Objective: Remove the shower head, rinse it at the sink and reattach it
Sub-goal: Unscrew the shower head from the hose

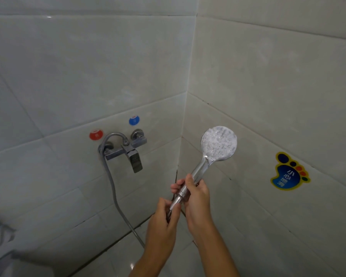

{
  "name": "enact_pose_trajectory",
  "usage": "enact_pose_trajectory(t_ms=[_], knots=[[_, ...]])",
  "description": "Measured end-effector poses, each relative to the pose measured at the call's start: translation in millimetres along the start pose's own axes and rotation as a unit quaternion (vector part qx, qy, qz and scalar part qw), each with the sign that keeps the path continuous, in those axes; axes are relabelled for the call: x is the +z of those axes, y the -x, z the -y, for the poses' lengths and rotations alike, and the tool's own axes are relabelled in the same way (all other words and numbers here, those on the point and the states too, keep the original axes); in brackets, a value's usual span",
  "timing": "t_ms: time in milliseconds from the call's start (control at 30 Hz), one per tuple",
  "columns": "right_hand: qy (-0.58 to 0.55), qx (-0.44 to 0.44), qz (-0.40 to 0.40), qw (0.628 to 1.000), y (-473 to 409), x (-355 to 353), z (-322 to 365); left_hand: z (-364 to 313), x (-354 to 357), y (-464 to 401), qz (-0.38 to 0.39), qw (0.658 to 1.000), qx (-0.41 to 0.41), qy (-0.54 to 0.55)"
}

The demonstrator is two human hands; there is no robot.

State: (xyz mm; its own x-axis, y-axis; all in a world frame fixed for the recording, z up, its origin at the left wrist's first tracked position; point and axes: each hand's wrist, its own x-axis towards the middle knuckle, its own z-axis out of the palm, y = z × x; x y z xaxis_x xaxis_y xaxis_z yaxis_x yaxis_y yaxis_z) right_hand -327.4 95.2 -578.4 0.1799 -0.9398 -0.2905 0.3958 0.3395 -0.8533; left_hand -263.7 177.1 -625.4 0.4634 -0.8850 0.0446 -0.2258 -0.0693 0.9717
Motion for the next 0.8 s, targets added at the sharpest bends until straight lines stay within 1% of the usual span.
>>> enact_pose_trajectory(t_ms=[133,267,400,533,667,800], knots=[[0.003,-0.002,0.002,1.0,-2.0,1.0,-0.2,-1.0,1.4,-2.0,-0.006,1.0,-0.014,-0.005],[-0.002,0.003,0.006,1.0,-2.4,1.1,2.4,1.9,0.9,-2.7,0.016,1.0,-0.002,0.015],[0.001,0.001,0.006,1.0,-5.4,0.0,-0.6,1.3,0.4,-3.1,-0.004,1.0,-0.001,0.007],[0.011,0.0,0.007,1.0,-5.2,0.9,-2.3,3.8,0.3,-3.5,-0.016,0.999,-0.028,0.003],[0.009,0.006,0.012,1.0,-3.9,2.5,-1.9,-0.8,-2.1,-2.3,0.002,1.0,-0.01,0.016],[0.002,0.009,0.012,1.0,-4.8,2.6,-2.6,4.2,-1.7,-2.8,-0.001,1.0,-0.007,0.006]])
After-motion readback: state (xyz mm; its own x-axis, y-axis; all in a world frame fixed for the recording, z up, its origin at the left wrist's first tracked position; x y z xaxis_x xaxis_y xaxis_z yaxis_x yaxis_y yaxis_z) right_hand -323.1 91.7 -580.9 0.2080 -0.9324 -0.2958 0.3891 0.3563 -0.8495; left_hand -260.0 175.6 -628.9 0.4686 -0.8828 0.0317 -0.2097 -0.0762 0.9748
